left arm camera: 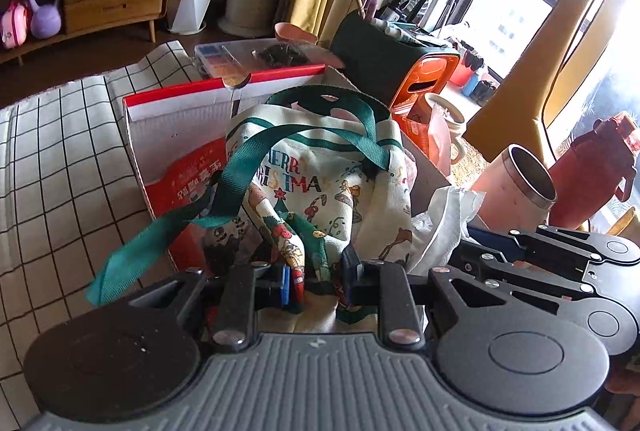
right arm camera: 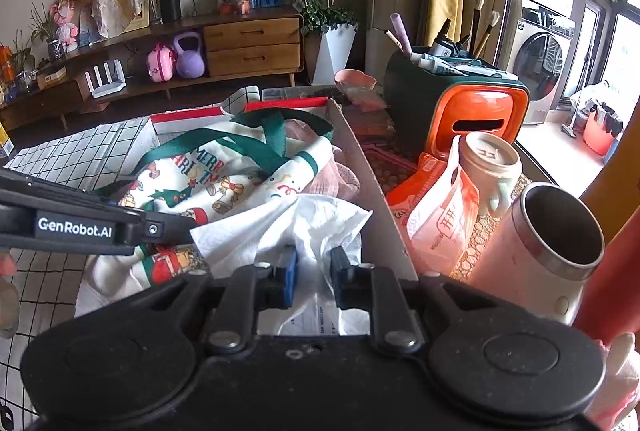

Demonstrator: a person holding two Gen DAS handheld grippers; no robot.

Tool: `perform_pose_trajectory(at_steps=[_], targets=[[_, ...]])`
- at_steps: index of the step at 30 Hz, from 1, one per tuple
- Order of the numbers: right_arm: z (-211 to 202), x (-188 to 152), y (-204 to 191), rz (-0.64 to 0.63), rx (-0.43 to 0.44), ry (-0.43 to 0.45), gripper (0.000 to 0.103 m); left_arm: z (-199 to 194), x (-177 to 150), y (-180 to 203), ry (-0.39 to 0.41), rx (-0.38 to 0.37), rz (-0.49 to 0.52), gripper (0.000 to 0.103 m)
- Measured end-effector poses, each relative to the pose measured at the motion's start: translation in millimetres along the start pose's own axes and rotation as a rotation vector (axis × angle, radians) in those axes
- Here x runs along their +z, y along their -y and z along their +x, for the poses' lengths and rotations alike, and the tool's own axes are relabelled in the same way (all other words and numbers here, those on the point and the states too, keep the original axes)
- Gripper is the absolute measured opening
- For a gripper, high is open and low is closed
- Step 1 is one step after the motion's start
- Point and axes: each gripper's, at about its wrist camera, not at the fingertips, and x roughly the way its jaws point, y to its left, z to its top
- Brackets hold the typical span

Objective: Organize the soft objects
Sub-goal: 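Lower the tote bag and tissue into the box and open both grippers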

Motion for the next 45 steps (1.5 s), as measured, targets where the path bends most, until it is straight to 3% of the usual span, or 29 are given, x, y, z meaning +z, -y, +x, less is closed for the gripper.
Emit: perform_pose_trajectory(at_steps=[7,10,11,13,14,15,25,27,34,45], targets=[[-4,-3,2,0.000,0.027,-0.011,0.023,11,-2,-3,-0.059,-0.017,-0.037,0.022],[-7,-6,2,-0.010,0.034,-0.024,0.033,6,-2,-3,-0.060,-0.013,-0.044,0.027],[-8,-7,3,-0.011,0.039,-0.023,0.038,3,-2,-3,-0.061,-0.011,-0.044,0.031],[-11,-7,4,-0.008,0.049,-0.023,0.045,-2,-2,-5,-0.060,0.006,-0.051,0.049],[-13,-8,4,-0.010,0.057,-0.027,0.049,-5,-2,-5,-0.051,0.020,-0.049,0.064],[-14,-8,4,-0.014,0.060,-0.028,0.052,-10,-3,-6,-0.038,0.024,-0.043,0.069],[-41,-12,-2,-0.048,0.083,0.002,0.066,-56,-13,-2,0.032,0.002,0.022,0.071],[-48,-13,-2,-0.046,0.093,0.013,0.070,-68,-17,2,0.062,0.012,0.049,0.076],[-73,-17,-3,-0.020,0.137,0.055,0.080,-104,-36,14,0.130,-0.003,0.080,0.077],[-117,-33,-10,-0.033,0.209,0.166,0.101,-149,-73,27,0.212,-0.006,0.110,0.089]])
